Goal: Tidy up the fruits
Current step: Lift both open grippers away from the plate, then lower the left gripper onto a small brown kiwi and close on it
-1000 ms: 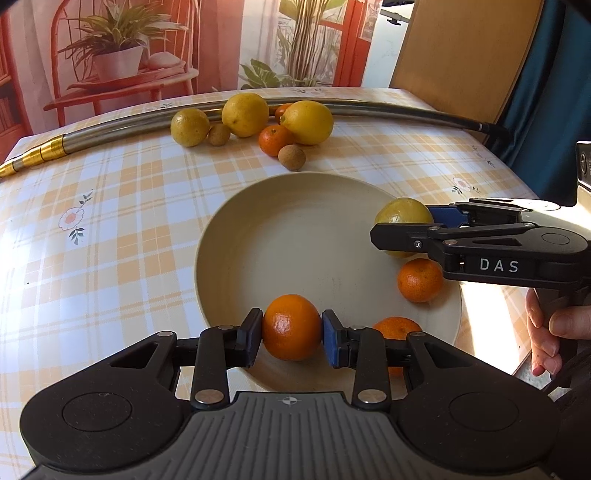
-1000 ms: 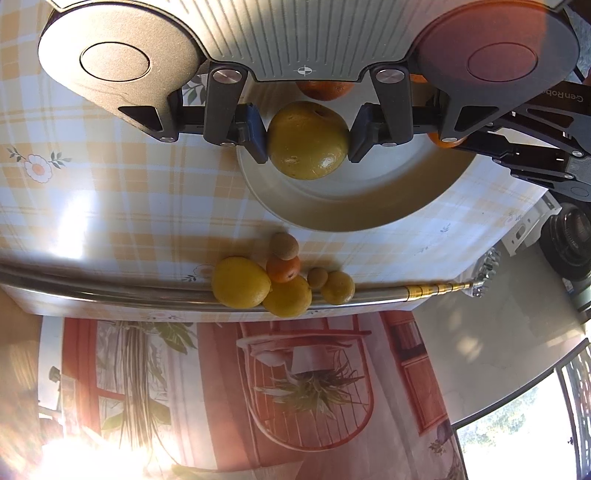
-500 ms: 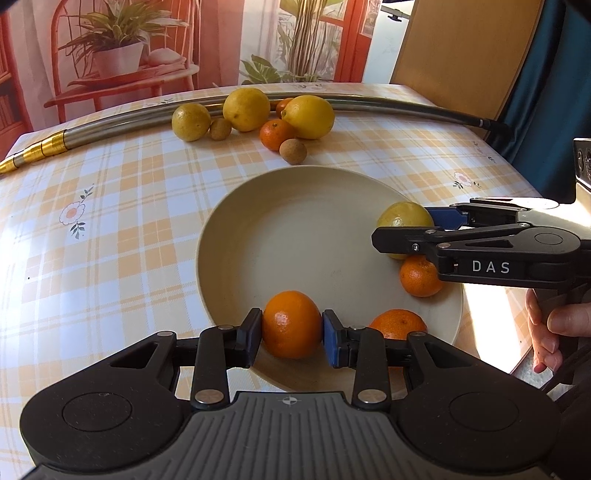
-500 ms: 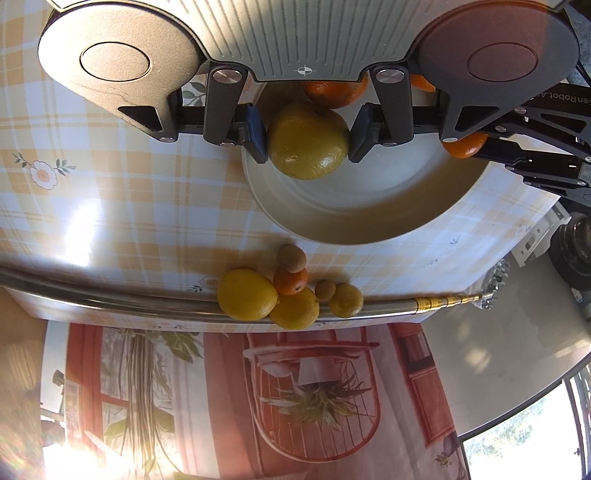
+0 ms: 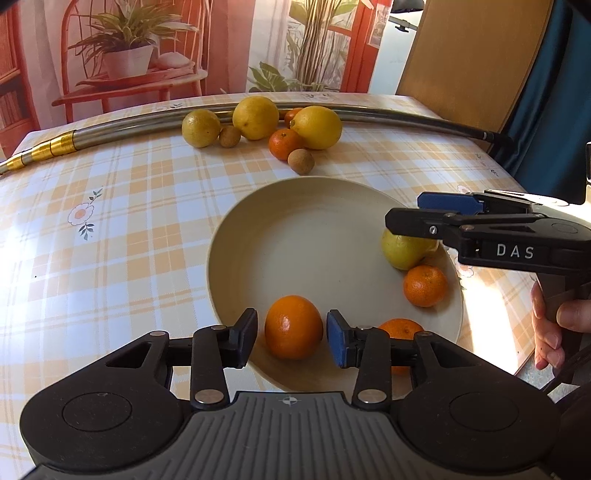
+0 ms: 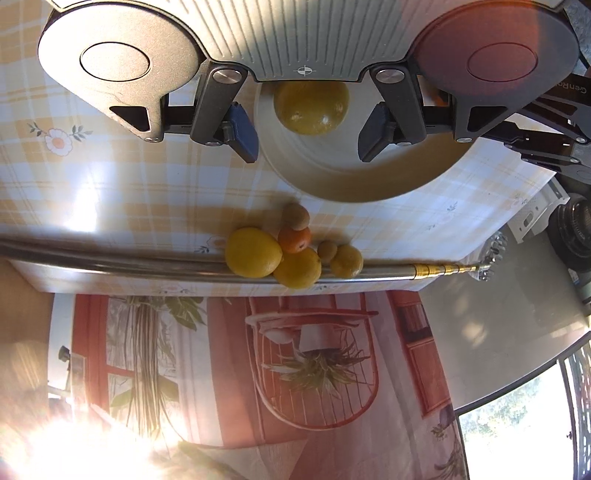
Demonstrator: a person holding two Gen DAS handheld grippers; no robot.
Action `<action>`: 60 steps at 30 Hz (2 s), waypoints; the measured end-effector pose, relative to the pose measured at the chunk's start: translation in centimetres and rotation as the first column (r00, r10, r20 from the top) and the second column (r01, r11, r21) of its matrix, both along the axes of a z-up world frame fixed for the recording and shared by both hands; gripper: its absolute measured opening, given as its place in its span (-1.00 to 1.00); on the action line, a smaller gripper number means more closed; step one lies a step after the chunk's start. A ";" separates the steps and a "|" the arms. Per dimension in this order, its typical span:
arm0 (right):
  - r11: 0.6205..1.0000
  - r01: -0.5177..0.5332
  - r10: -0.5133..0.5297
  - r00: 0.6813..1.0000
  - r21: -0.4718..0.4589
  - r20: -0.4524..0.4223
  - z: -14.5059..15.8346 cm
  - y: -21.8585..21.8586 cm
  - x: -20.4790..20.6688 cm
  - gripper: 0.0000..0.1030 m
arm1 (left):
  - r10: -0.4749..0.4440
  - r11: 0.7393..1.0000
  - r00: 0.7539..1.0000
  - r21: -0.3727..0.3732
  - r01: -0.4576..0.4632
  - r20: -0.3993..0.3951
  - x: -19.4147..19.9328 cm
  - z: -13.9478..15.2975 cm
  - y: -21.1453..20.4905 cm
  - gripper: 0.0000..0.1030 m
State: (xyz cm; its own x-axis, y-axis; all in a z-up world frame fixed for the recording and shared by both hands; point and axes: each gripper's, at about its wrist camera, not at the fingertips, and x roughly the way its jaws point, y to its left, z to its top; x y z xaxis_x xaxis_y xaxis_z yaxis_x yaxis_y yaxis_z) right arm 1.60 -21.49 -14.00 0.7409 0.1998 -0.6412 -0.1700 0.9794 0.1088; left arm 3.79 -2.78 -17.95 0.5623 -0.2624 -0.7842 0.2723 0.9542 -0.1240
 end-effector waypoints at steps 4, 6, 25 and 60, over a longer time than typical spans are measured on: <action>0.998 0.037 -0.037 0.999 -0.041 0.014 1.3 -1.0 0.9 0.10 | 0.024 1.000 0.999 -0.019 -0.024 0.028 0.4 1.1 0.8 -0.16; 0.997 0.063 -0.063 0.998 -0.051 0.005 1.8 -1.7 1.7 0.20 | 0.049 0.998 0.998 -0.040 -0.048 0.038 0.9 1.7 1.4 -0.16; 0.985 0.160 -0.161 0.987 -0.058 -0.002 5.5 -5.0 7.4 0.99 | 0.187 0.982 0.969 -0.063 -0.179 0.159 6.5 7.6 3.3 0.85; 0.966 0.259 -0.259 0.966 0.010 0.014 -1.8 -11.6 11.6 1.00 | 0.145 0.986 0.989 0.077 -0.147 0.030 15.6 2.5 -2.6 0.99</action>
